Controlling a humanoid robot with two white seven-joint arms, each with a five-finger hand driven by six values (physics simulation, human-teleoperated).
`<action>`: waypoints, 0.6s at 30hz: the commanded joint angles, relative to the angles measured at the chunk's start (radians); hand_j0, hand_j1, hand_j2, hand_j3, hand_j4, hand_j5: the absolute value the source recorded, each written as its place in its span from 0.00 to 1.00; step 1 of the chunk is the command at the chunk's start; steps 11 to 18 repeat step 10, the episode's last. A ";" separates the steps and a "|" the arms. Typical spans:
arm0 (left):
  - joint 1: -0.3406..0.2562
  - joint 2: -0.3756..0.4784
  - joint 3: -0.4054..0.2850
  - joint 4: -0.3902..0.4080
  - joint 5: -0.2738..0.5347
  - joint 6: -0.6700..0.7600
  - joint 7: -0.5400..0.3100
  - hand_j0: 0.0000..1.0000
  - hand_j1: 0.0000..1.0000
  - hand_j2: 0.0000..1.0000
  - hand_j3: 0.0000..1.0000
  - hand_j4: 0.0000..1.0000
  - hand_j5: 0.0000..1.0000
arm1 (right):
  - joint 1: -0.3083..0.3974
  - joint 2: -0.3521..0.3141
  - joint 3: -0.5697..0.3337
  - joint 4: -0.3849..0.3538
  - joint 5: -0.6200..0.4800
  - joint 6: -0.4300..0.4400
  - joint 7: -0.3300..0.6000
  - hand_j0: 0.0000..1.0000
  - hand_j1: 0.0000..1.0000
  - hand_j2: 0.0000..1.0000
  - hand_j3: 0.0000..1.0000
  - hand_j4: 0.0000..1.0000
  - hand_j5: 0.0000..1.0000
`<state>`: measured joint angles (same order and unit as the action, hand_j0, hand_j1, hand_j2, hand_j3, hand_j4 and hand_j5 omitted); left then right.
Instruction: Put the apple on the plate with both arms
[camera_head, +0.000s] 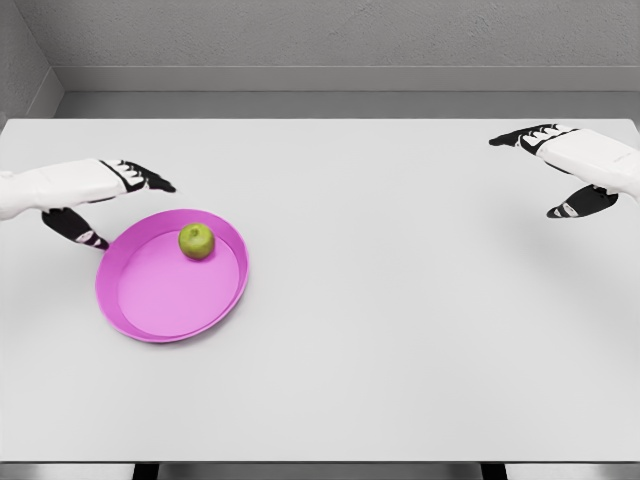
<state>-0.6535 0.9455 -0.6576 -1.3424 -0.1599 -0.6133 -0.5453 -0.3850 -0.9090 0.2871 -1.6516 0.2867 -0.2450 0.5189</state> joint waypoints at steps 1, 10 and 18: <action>0.000 -0.001 0.007 0.011 0.011 0.002 0.001 1.00 1.00 1.00 1.00 1.00 1.00 | 0.000 -0.001 0.000 0.001 -0.003 0.001 0.000 1.00 1.00 1.00 1.00 1.00 1.00; 0.006 -0.002 0.010 0.017 0.008 0.002 -0.002 1.00 1.00 1.00 1.00 1.00 1.00 | 0.000 -0.001 0.000 0.000 -0.003 0.001 0.000 1.00 1.00 1.00 1.00 1.00 1.00; 0.006 -0.002 0.010 0.017 0.008 0.002 -0.002 1.00 1.00 1.00 1.00 1.00 1.00 | 0.000 -0.001 0.000 0.000 -0.003 0.001 0.000 1.00 1.00 1.00 1.00 1.00 1.00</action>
